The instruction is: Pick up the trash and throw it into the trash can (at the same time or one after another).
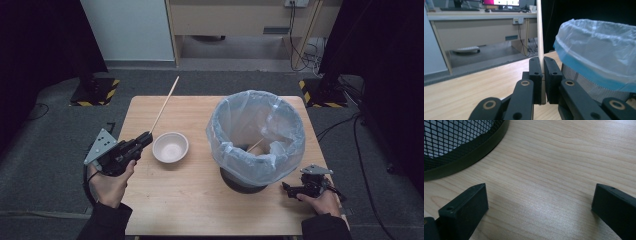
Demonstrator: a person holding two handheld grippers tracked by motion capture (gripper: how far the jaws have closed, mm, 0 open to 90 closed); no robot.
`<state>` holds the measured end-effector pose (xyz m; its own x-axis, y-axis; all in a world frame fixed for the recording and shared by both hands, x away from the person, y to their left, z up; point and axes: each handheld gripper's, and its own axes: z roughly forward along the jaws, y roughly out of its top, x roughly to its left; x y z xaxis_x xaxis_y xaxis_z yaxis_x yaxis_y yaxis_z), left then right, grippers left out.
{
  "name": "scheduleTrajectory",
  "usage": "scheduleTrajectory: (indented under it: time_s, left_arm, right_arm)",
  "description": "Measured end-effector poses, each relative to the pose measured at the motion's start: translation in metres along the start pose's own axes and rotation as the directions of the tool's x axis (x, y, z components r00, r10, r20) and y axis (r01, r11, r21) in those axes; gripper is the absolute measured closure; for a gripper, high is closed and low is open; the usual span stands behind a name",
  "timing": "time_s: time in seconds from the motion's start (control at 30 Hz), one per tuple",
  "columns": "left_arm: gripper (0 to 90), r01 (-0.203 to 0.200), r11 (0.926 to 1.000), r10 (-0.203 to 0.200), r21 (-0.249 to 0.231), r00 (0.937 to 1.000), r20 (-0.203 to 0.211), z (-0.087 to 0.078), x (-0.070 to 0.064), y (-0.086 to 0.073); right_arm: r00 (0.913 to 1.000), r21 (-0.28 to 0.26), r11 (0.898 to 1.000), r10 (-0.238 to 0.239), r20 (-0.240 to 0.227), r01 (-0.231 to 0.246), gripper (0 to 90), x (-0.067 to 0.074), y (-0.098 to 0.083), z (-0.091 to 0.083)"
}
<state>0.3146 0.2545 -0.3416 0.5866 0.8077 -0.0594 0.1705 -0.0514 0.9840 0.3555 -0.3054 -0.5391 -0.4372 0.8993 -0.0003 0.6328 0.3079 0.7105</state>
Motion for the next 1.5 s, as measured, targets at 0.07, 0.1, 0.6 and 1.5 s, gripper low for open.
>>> scheduleTrajectory:
  time_s: [0.07, 0.1, 0.6, 1.5]
  left_arm:
    - [85.0, -0.003, 0.9999, 0.003, -0.015, 1.0, 0.006, -0.001, -0.002, 0.004]
    - [85.0, 0.0, 0.9997, 0.0, -0.024, 0.9999, 0.011, -0.001, -0.003, 0.006]
    - [85.0, -0.014, 0.9952, 0.019, -0.097, 0.9984, 0.054, 0.008, -0.017, 0.033]
    - [85.0, -0.036, 0.9906, 0.056, -0.132, 0.9871, 0.15, 0.053, -0.055, 0.066]
  right_arm:
    - [1.0, 0.0, 1.0, 0.0, 0.0, 0.0, 0.8, 0.0, 0.0, 0.0]
    - [1.0, 0.0, 1.0, 0.0, 0.0, 0.0, 0.8, 0.0, 0.0, 0.0]
    - [1.0, 0.0, 1.0, 0.0, 0.0, 0.0, 0.8, 0.0, 0.0, 0.0]
    - [1.0, 0.0, 1.0, 0.0, 0.0, 0.0, 0.8, 0.0, 0.0, 0.0]
